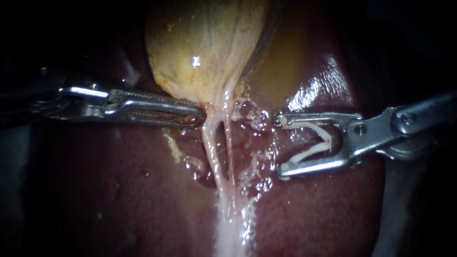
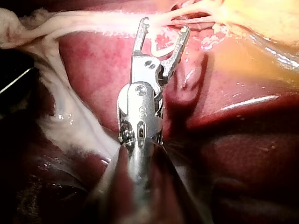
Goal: Clipping first clip left tube
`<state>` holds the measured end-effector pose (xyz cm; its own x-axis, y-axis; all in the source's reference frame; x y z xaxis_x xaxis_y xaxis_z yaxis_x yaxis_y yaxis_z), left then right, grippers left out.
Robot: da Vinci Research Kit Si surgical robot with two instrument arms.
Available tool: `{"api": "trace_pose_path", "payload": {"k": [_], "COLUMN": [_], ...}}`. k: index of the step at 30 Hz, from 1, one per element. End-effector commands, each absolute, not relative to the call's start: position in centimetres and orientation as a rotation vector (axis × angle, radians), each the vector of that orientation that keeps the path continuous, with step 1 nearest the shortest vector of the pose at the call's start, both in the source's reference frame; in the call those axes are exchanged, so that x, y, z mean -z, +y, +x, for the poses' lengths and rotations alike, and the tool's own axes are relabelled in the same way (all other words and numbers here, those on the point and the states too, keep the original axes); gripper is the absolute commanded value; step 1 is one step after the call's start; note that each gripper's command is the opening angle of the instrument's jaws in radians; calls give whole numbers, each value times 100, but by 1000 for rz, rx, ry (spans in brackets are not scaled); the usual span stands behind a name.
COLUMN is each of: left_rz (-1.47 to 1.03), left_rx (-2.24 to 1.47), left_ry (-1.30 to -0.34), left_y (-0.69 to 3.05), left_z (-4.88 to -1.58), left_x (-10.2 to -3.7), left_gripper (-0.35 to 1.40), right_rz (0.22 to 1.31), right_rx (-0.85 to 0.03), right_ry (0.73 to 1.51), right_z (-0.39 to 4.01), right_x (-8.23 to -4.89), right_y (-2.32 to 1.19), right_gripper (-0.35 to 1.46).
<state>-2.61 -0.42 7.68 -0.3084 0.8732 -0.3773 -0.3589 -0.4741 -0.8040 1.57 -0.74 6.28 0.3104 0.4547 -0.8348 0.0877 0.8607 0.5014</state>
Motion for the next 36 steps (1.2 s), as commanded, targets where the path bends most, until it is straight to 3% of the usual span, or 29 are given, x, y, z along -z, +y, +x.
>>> {"api": "trace_pose_path", "payload": {"k": [1, 9, 24, 36], "left_rz": [-1057, -1057, -1071, -1076], "left_rx": [-1884, -1882, -1859, -1860], "left_ry": [-770, -775, -755, -753], "left_y": [-42, -40, -38, -39], "left_z": [-261, -259, -240, -241], "left_x": [-768, -761, -684, -676], "left_gripper": [-35, -35, -35, -35], "right_rz": [510, 510, 510, 507], "right_rx": [-257, -256, -256, -249], "right_ry": [1245, 1246, 1246, 1248], "right_z": [157, 157, 158, 171], "right_x": [-628, -628, -628, -635], "right_y": [-74, -74, -75, -85], "right_gripper": [50, 50, 50, 50]}}
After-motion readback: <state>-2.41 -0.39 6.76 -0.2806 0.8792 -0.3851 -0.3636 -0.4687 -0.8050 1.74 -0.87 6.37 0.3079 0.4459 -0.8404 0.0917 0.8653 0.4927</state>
